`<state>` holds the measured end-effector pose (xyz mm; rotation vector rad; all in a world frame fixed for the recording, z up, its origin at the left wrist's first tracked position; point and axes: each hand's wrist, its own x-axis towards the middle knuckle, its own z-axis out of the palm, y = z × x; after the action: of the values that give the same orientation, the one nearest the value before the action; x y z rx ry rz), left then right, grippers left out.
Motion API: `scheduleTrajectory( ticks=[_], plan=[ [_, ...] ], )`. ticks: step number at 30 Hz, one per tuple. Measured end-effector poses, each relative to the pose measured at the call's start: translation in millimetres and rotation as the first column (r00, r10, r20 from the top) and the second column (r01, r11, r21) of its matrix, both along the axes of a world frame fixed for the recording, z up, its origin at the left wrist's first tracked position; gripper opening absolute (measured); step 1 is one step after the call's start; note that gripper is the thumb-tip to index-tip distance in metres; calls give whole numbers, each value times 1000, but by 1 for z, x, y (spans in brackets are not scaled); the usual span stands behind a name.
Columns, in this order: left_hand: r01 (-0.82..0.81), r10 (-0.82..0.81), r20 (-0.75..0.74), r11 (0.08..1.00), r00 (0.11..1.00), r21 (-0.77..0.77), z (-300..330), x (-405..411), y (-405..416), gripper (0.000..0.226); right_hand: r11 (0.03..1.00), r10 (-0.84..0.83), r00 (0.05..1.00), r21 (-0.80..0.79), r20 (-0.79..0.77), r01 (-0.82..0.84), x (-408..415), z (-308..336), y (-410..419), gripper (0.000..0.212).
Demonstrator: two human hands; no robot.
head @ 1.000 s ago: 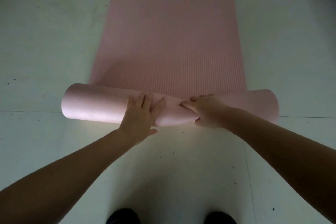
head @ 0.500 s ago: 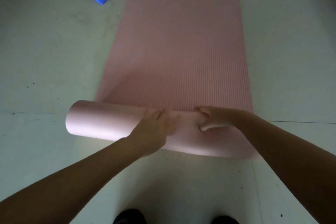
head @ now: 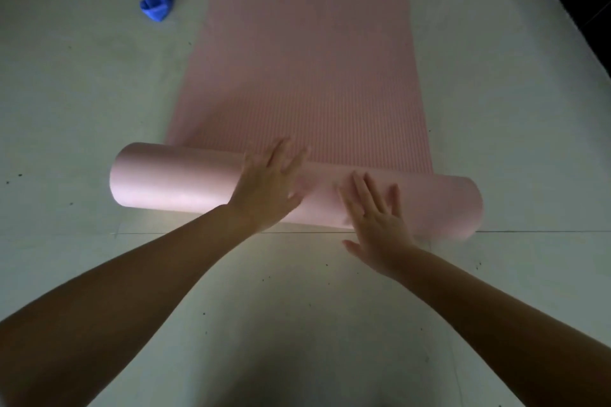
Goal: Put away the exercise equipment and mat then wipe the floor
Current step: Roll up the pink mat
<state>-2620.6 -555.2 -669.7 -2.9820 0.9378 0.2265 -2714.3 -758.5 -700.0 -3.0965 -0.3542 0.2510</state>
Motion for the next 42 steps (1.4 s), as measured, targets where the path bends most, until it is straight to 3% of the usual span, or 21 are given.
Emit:
scheduleTrajectory(
  ticks=[4, 6, 10, 17, 20, 24, 27, 29, 31, 32, 33, 35, 37, 39, 42],
  plan=[
    [87, -68, -84, 964, 994, 250, -19, 2, 3, 113, 996, -46, 997, -73, -69, 41, 33, 2, 4, 122],
    [83, -57, -96, 951, 994, 297, -26, 11, 0, 120, 990, -63, 989, -131, -135, 46, 45, -1, 5, 123],
    [66, -46, -75, 957, 996, 282, -22, 31, -13, 118, 988, -74, 984, -144, -163, 50, 70, 3, -1, 115],
    [54, -56, 7, 983, 998, 176, -23, 2, 4, 100, 998, 38, 998, -51, -47, -41, 55, 14, -1, 75],
    [88, -85, -28, 987, 996, 135, -24, -32, 14, 100, 996, 88, 988, -15, -125, -91, 26, 23, 1, 73],
    [121, -99, -214, 988, 972, 92, -8, -76, 15, 96, 988, 155, 937, 48, -312, -147, -11, 38, -2, 72],
    [143, -74, -499, 985, 863, 100, -3, -87, 15, 103, 984, 174, 830, 118, -530, -131, -19, 48, -1, 71],
    [108, -11, -723, 990, 691, 88, -7, -87, 20, 109, 984, 175, 711, 139, -681, -109, -19, 48, 1, 76],
    [116, 18, -821, 988, 571, 102, -5, -93, 26, 106, 985, 170, 569, 147, -804, -88, -25, 41, 5, 79],
    [137, 26, -826, 983, 562, 125, -3, -100, 29, 102, 986, 166, 506, 145, -847, -80, -29, 35, 6, 81],
    [152, 35, -812, 977, 583, 151, 1, -107, 32, 97, 987, 163, 465, 146, -870, -74, -33, 31, 7, 83],
    [156, -18, -680, 978, 733, 142, 8, -124, 35, 81, 988, 149, 479, 155, -865, -26, -37, 23, 2, 88],
    [157, -149, -331, 988, 932, -1, 4, -140, 41, 66, 982, 104, 570, 175, -815, 71, -32, 19, -11, 92],
    [235, -238, -141, 971, 961, -43, -7, -155, 45, 65, 968, -6, 683, 167, -731, 188, -22, 18, -26, 90],
    [295, -276, -175, 951, 945, 91, -20, -161, 45, 93, 958, -192, 824, 82, -533, 276, -15, 19, -33, 74]
  ],
)
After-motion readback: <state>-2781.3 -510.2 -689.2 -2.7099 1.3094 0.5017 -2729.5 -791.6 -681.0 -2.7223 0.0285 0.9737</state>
